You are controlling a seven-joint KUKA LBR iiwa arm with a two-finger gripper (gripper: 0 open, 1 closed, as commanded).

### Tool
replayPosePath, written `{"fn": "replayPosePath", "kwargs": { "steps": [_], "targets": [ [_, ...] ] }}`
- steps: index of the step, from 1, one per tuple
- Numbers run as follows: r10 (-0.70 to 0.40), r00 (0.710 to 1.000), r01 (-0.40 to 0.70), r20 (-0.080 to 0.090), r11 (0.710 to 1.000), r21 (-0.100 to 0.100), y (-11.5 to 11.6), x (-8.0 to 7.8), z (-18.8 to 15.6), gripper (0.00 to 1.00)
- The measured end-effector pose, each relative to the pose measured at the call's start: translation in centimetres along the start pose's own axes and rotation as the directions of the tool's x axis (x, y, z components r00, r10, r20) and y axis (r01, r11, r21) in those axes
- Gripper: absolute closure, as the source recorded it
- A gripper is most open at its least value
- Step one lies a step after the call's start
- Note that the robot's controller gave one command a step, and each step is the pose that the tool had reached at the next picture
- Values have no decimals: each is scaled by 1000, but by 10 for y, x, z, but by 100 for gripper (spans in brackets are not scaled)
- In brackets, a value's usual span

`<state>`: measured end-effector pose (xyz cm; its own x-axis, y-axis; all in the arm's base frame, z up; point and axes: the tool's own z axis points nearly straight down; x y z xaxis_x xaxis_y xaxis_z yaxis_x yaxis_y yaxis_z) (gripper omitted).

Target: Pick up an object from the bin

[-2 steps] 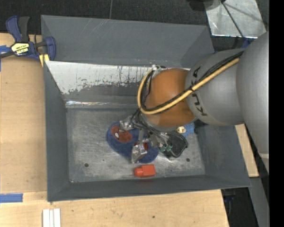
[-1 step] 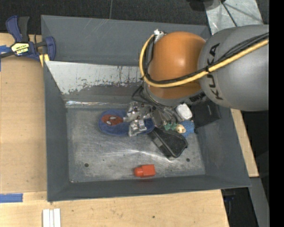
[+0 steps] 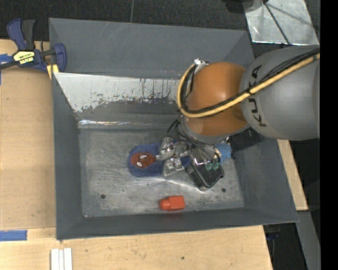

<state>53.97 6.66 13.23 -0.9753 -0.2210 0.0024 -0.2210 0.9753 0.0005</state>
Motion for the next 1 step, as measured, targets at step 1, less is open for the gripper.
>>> {"fn": "replayPosePath", "kwargs": {
  "steps": [1],
  "targets": [
    [-35,999,35,12,999,-1,-50,12,14,100]
  ]
}}
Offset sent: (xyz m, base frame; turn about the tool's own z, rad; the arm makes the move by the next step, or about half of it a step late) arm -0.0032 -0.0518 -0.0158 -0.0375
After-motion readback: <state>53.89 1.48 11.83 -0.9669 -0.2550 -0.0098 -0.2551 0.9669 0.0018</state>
